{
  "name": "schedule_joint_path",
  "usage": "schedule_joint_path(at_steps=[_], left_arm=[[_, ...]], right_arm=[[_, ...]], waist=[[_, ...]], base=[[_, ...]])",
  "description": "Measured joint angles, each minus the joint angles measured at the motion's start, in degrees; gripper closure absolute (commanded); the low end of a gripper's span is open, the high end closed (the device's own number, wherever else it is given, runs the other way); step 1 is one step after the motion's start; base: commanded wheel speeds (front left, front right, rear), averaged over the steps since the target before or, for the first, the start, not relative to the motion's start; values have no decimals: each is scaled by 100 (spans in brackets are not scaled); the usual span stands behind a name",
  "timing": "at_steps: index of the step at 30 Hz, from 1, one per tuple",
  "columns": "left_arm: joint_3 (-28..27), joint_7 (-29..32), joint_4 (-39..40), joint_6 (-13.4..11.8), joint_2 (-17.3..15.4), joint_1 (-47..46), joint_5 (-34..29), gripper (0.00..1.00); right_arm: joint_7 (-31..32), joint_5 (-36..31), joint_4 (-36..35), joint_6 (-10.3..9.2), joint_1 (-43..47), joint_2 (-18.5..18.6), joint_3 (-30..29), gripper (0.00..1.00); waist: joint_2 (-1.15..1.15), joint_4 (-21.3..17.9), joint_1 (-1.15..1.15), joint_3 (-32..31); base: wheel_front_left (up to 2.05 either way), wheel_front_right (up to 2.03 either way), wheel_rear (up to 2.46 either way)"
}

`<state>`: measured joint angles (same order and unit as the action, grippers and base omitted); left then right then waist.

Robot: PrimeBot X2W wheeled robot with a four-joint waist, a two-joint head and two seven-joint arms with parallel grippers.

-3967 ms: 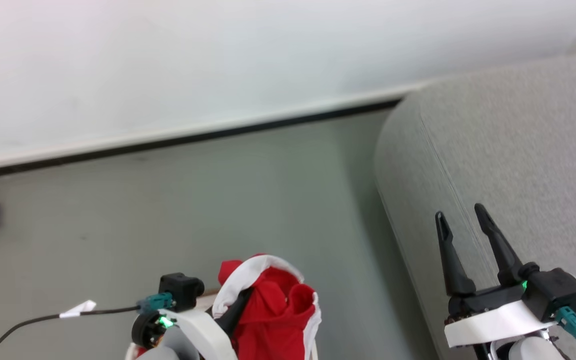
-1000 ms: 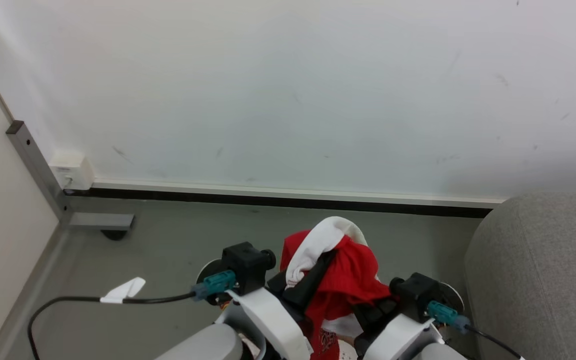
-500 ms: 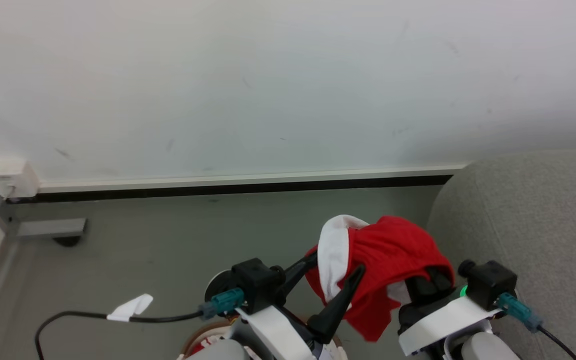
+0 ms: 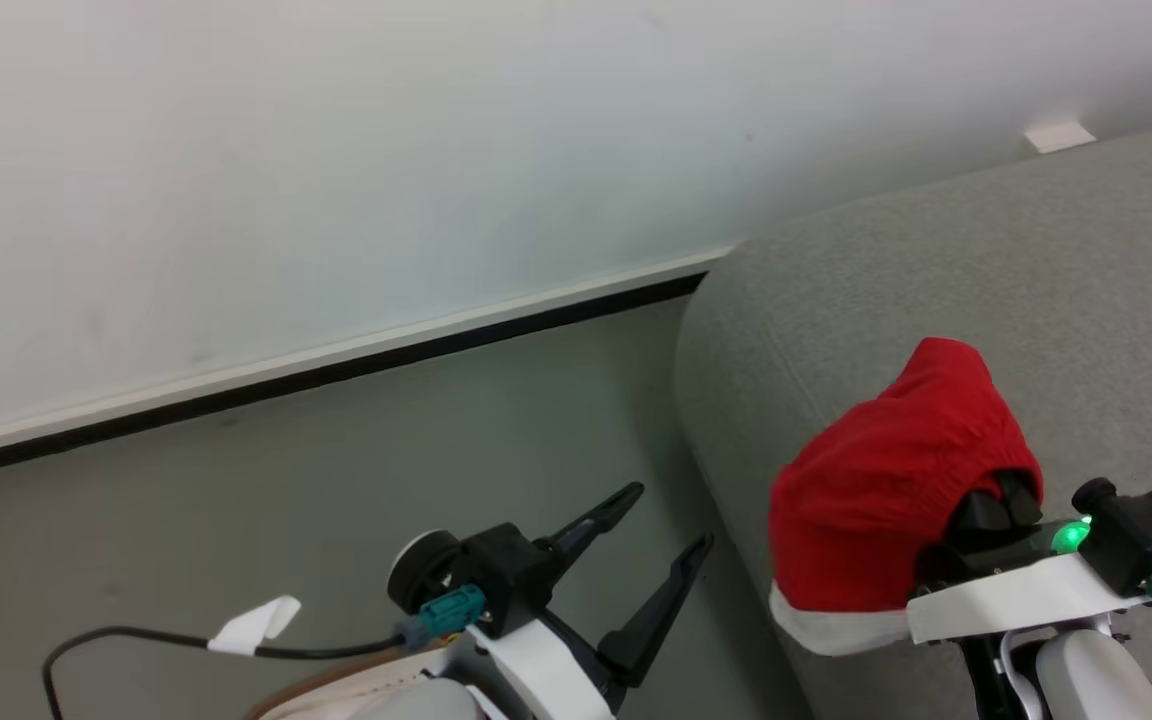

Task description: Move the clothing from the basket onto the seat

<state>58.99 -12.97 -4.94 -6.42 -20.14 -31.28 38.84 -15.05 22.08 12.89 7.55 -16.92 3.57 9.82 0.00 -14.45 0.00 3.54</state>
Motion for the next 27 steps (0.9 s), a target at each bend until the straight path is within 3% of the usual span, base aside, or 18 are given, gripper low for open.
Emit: schedule_joint_path(at_steps=[7,12,18,27], left_arm=[[48,-14,-48,-57,-90,-61,-169,0],[45,36,-115,-67,-92,-114,-168,0],[25,186,-178,-43,-168,-214,-133,0],[-11,337,-23,9,-271,-530,-157,0]], right_arm=[[24,-126,-250,0,93,171,-40,100],[70,-124,-350,0,112,209,-36,100],[149,-127,-446,0,-126,359,-14,100],[702,-54,-671,0,-1534,962,-441,100]], waist=[[0,-687,0,105],[0,-940,0,192],[0,-916,0,293],[0,-647,0,795]], base=[[0,0,0],[0,0,0],[0,0,0],[0,0,0]])
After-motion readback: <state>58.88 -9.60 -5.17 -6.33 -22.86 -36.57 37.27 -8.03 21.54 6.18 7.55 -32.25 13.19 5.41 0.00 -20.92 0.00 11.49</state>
